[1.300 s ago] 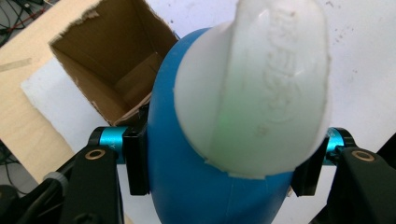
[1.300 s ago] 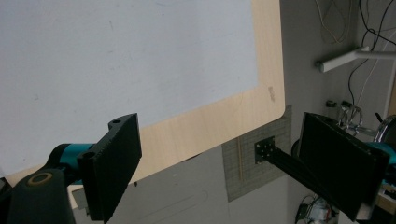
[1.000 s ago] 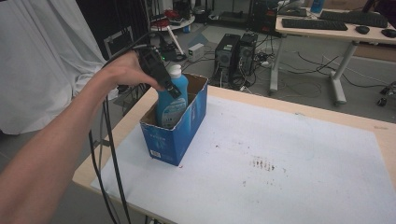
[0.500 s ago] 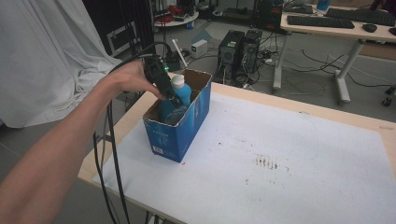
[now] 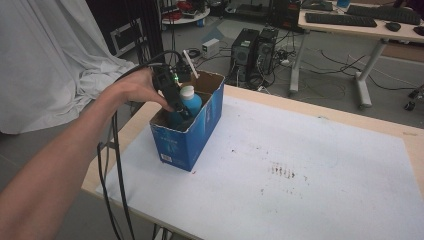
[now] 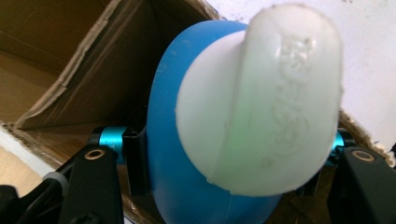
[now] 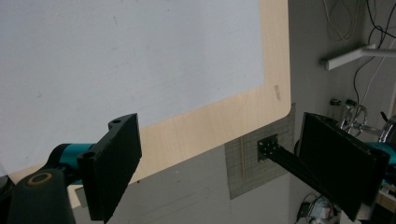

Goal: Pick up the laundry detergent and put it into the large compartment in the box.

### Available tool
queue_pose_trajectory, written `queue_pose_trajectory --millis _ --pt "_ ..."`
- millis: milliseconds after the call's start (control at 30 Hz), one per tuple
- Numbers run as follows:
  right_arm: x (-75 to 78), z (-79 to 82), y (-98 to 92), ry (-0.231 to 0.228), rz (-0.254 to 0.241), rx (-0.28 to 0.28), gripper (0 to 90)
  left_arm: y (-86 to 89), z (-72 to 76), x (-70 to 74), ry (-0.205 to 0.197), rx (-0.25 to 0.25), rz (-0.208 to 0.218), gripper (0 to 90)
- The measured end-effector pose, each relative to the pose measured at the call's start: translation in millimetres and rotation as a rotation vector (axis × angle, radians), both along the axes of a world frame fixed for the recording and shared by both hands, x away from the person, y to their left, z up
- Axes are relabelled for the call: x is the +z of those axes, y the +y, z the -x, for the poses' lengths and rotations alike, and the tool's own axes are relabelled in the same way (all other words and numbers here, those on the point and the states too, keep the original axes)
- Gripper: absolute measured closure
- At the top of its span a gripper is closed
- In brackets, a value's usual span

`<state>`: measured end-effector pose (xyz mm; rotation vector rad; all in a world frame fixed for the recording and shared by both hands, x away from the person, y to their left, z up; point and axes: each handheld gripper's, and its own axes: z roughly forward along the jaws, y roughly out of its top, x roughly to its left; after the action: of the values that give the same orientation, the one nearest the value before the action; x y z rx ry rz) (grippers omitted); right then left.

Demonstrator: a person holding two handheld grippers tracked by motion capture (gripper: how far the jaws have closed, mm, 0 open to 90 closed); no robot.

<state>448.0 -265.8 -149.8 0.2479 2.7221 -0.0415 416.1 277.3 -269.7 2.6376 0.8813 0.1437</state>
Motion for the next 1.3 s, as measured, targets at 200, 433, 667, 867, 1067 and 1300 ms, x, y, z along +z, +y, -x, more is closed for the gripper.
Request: queue_pose_trajectory --millis 200,433,667,867,1067,1300 --pt "-2.0 -0.8 0.0 0.003 0.004 -0.002 12.8 -1.3 -0.8 -7.3 0.007 -0.014 -0.015 38.1" --pt "-2.4 -1.4 -0.4 0.005 0.011 0.004 12.8 -1.6 -2.0 -18.4 0.030 -0.009 -0.024 38.0" --pt "-4.2 -2.7 -1.4 0.007 0.002 -0.007 12.8 0.0 -2.9 -19.5 0.024 -0.013 -0.015 38.0" --pt "-7.3 -4.8 -0.2 0.012 0.007 -0.003 12.8 -0.3 -2.8 -20.0 0.023 -0.012 -0.015 37.8" --pt "-9.2 -5.0 -0.3 0.014 0.004 -0.005 12.8 -0.3 -3.5 -20.5 0.021 -0.005 -0.014 37.5" --pt "-10.3 -4.0 -2.8 0.018 0.010 -0.002 12.8 -1.1 -3.7 -21.5 0.017 0.002 -0.035 36.7"
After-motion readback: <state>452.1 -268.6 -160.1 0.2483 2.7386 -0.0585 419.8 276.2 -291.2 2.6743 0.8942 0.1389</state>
